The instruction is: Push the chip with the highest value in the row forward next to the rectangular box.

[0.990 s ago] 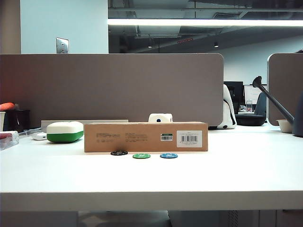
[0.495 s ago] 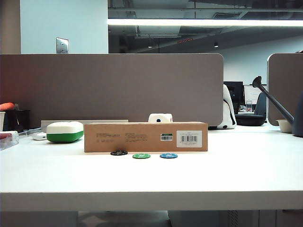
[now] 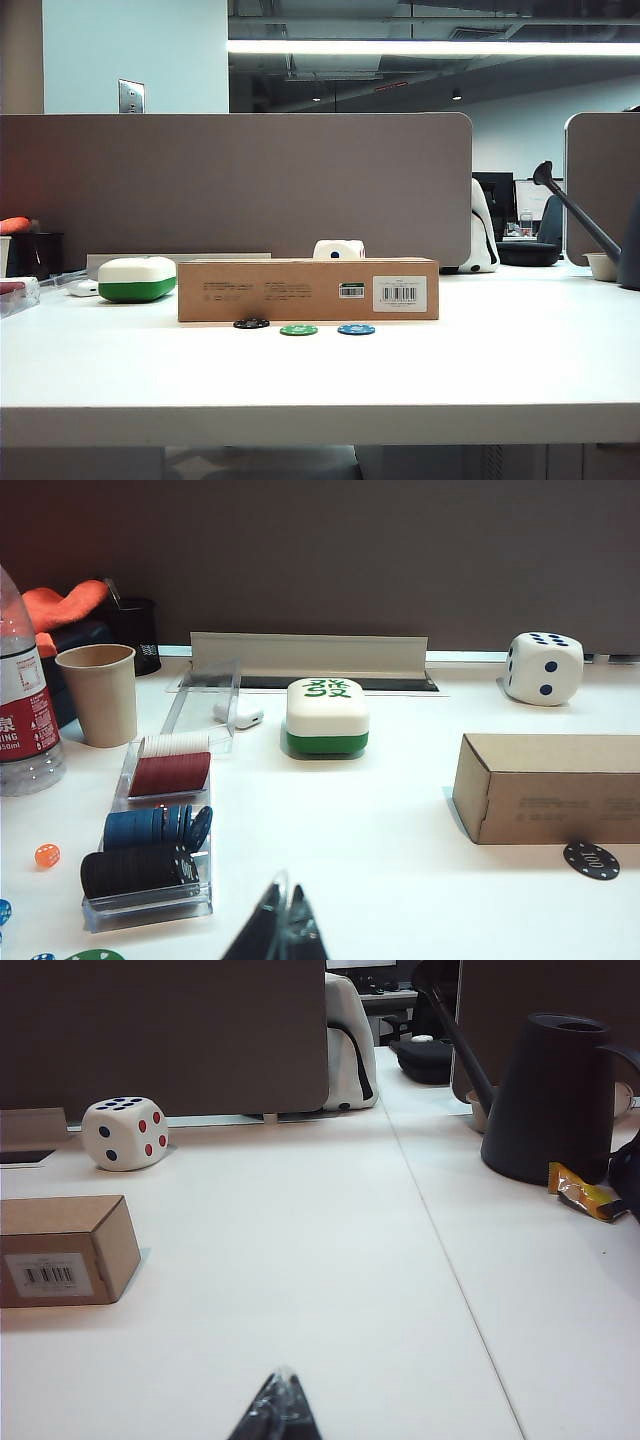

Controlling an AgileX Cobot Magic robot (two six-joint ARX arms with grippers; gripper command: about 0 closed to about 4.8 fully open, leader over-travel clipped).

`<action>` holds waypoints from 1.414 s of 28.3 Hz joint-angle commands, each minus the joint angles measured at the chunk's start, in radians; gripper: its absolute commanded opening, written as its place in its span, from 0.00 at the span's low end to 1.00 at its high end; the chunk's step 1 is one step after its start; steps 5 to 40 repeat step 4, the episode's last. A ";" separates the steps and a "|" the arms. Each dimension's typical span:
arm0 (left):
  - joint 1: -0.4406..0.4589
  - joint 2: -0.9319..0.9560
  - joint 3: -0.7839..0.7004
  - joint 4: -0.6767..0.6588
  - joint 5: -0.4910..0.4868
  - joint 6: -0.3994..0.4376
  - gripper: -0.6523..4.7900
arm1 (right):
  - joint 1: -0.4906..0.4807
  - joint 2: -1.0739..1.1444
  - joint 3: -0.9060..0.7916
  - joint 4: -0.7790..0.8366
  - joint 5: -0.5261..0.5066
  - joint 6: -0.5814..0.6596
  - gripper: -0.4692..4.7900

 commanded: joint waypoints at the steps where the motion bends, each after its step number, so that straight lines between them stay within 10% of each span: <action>1: 0.002 0.000 0.004 0.011 0.002 0.000 0.11 | -0.001 0.001 -0.004 0.016 0.002 -0.003 0.07; 40: 0.002 0.000 0.004 0.011 0.001 0.000 0.11 | -0.001 0.001 -0.004 0.016 0.001 -0.003 0.07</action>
